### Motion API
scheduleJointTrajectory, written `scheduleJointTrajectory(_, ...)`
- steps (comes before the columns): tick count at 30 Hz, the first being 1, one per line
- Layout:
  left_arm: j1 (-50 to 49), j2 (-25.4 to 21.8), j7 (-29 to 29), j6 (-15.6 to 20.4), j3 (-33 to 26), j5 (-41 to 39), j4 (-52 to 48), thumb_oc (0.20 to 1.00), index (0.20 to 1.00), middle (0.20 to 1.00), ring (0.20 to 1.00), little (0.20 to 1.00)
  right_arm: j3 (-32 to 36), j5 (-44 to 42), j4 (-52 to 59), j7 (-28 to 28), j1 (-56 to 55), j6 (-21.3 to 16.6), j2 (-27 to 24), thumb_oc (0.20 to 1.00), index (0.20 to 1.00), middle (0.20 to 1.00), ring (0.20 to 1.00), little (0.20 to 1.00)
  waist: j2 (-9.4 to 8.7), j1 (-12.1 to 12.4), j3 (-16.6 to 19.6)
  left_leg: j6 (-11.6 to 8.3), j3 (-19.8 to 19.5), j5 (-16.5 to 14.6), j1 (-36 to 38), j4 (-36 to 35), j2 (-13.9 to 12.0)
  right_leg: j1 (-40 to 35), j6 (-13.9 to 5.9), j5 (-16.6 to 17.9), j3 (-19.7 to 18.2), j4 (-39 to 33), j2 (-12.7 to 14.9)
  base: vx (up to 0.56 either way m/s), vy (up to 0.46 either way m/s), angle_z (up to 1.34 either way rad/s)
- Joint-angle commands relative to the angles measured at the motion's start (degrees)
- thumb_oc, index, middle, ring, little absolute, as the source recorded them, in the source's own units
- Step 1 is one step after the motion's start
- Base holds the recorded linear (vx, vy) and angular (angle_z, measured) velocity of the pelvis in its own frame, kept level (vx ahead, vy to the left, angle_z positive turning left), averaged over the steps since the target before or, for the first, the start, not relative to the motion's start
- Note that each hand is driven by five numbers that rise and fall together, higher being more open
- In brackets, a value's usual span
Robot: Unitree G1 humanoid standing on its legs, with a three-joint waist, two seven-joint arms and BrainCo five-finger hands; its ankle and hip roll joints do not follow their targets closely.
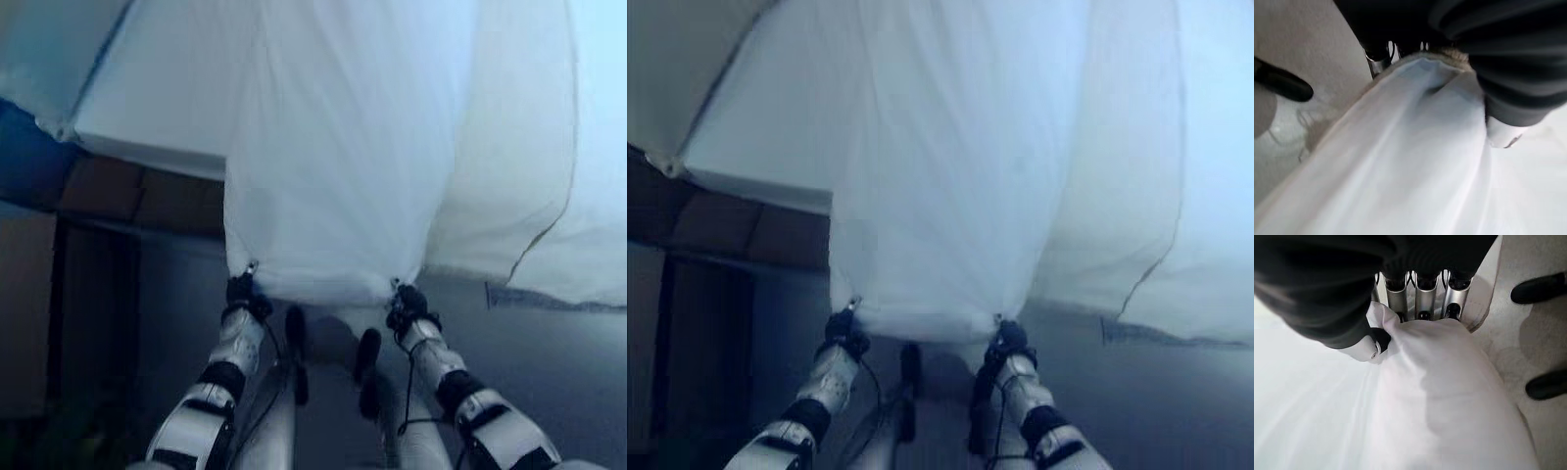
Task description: Make the bed
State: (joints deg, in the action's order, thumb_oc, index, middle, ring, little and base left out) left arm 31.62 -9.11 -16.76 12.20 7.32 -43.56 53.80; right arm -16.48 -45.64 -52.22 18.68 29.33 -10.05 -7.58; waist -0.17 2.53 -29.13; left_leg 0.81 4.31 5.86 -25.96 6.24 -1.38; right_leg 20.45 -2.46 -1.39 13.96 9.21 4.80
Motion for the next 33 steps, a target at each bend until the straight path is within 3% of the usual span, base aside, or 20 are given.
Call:
scheduleJointTrajectory(1,-5.12,-3.12,-4.09,0.19,-0.79,-0.13,5.33,0.2,0.2,0.2,0.2,0.2,-1.08,1.77,-0.55,2.1,-3.47,-1.19,-0.58,0.2,0.2,0.2,0.2,0.2,-1.68,0.83,0.04,-2.58,0.39,-1.56,0.38,-3.5,3.4,3.95,-4.51,8.7,-1.02,-7.36,0.9,0.0,-0.186,0.15)
scheduleJointTrajectory(2,-3.15,-4.37,-4.59,0.56,-1.38,-0.19,5.81,0.2,0.2,0.2,0.2,0.2,-2.13,3.66,-1.22,1.62,-1.02,-0.68,-1.85,0.523,0.523,0.523,0.523,0.523,-1.75,0.91,-0.51,-3.27,0.05,-0.63,-0.52,-4.73,3.09,4.8,-4.55,9.48,-0.18,-8.86,0.42,0.02,-0.103,0.14)
scheduleJointTrajectory(3,-3.02,-4.39,-4.57,0.57,-1.42,-0.19,5.87,0.2,0.2,0.2,0.2,0.2,-2.11,3.65,-1.31,1.57,-0.86,-0.68,-1.86,0.564,0.564,0.564,0.564,0.564,-1.74,0.86,-0.56,-3.29,0.01,-0.56,-0.55,-4.79,3.09,4.81,-4.54,9.55,-0.14,-8.94,0.41,0.04,-0.183,0.15)
scheduleJointTrajectory(4,-1.28,-5.35,-4.7,0.37,-1.33,0.12,6.51,0.52,0.52,0.52,0.52,0.52,-2.98,4.82,-1.85,0.62,1.06,0.18,-2.5,0.94,0.94,0.94,0.94,0.94,-2.14,0.8,-0.6,-3.72,-0.56,0.02,-1.26,-5.58,2.82,5.26,-4.59,10.18,0.44,-10.4,0.13,0.02,-0.083,0.12)
scheduleJointTrajectory(5,-1.18,-5.38,-4.68,0.37,-1.37,0.12,6.57,1.0,1.0,1.0,1.0,1.0,-2.97,4.82,-1.92,0.58,1.18,0.18,-2.48,1.0,1.0,1.0,1.0,1.0,-2.16,0.76,-0.61,-3.73,-0.58,0.07,-1.32,-5.62,2.83,5.29,-4.58,10.23,0.46,-10.47,0.12,0.03,-0.119,0.11)
scheduleJointTrajectory(11,-0.11,-7.55,-5.45,-1.15,-1.39,3.34,8.41,1.0,1.0,1.0,1.0,1.0,-4.23,9.57,-5.17,-0.37,4.62,1.84,-4.86,1.0,1.0,1.0,1.0,1.0,-2.62,0.15,-0.47,-4.26,-0.74,0.69,-1.23,-7.26,2.56,5.13,-4.48,10.73,0.21,-12.34,-0.77,0.03,-0.06,-0.01)
scheduleJointTrajectory(15,-3.44,-6.94,-3.32,-2.14,-1.52,5.35,8.69,1.0,1.0,1.0,1.0,1.0,-5.58,14.49,-7.38,-4.01,1.54,4.23,-6.88,1.0,1.0,1.0,1.0,1.0,-2.23,-0.65,-0.19,-4.0,-0.86,0.05,0.47,-6.9,2.9,3.84,-3.77,9.38,-0.87,-11.05,-0.87,-0.01,-0.012,-0.02)
scheduleJointTrajectory(16,-3.39,-6.96,-3.32,-2.12,-1.52,5.36,8.65,1.0,1.0,1.0,1.0,1.0,-5.54,14.49,-7.34,-4.0,1.59,4.21,-6.89,1.0,1.0,1.0,1.0,1.0,-2.4,-0.77,-0.46,-3.64,-0.42,1.39,-0.37,-6.61,3.15,4.53,-3.36,10.42,-0.46,-10.94,-0.51,-0.06,-0.016,-0.05)
scheduleJointTrajectory(22,-11.81,-4.42,0.6,-4.55,-2.27,9.19,11.9,1.0,1.0,1.0,1.0,1.0,0.38,15.54,-11.85,-5.76,-7.71,5.37,-8.17,1.0,1.0,1.0,1.0,1.0,-0.33,-1.87,0.53,-2.91,0.17,0.45,4.75,-6.77,3.31,2.6,-1.95,6.01,-1.56,-5.2,-0.51,0.02,-0.008,-0.01)
scheduleJointTrajectory(27,-15.81,-3.97,2.24,-4.88,-4.31,8.46,11.45,1.0,1.0,1.0,1.0,1.0,3.49,14.84,-7.2,-6.63,-12.38,4.69,-9.23,1.0,1.0,1.0,1.0,1.0,1.09,-2.65,1.37,-2.91,0.45,0.4,9.63,-8.32,2.96,0.16,-1.18,2.15,-1.87,-0.83,-0.48,0.05,-0.037,-0.15)
scheduleJointTrajectory(29,-17.9,-4.51,2.16,-3.5,-5.65,7.4,6.3,1.0,1.0,1.0,1.0,1.0,4.42,16.71,0.03,-6.68,-15.55,3.91,-10.82,1.0,1.0,1.0,1.0,1.0,1.41,-3.08,1.79,-3.1,0.18,-0.18,10.91,-7.53,3.0,-1.08,-0.64,0.55,-2.33,0.79,-0.49,0.05,-0.111,0.0)
scheduleJointTrajectory(30,-19.64,-4.9,1.06,-0.63,-7.59,5.12,-2.03,1.0,1.0,1.0,1.0,1.0,5.66,20.45,8.89,-6.14,-18.44,2.38,-13.29,1.0,1.0,1.0,1.0,1.0,1.25,-3.37,2.19,-3.94,0.09,-1.4,9.93,-2.84,3.17,-2.6,-0.37,0.17,-1.44,0.56,0.16,0.02,-0.125,0.08)
scheduleJointTrajectory(32,-20.21,-4.81,1.29,0.64,-7.63,4.17,-6.58,1.0,1.0,1.0,1.0,1.0,5.9,22.2,12.34,-6.0,-18.81,1.8,-14.63,1.0,1.0,1.0,1.0,1.0,1.03,-3.38,2.1,-4.48,-0.08,-2.05,9.18,0.66,3.12,-3.73,-0.25,0.13,-0.87,-0.11,0.34,0.01,-0.108,0.26)
scheduleJointTrajectory(33,-20.72,-5.5,2.03,2.34,-7.08,3.86,-14.95,1.0,1.0,1.0,1.0,1.0,5.08,25.41,18.67,-6.12,-17.91,0.27,-17.27,1.0,1.0,1.0,1.0,1.0,0.29,-2.36,1.65,-4.94,-2.76,-3.17,7.68,5.3,3.84,-5.64,-0.15,0.51,-1.42,-1.48,0.01,0.0,-0.077,0.37)
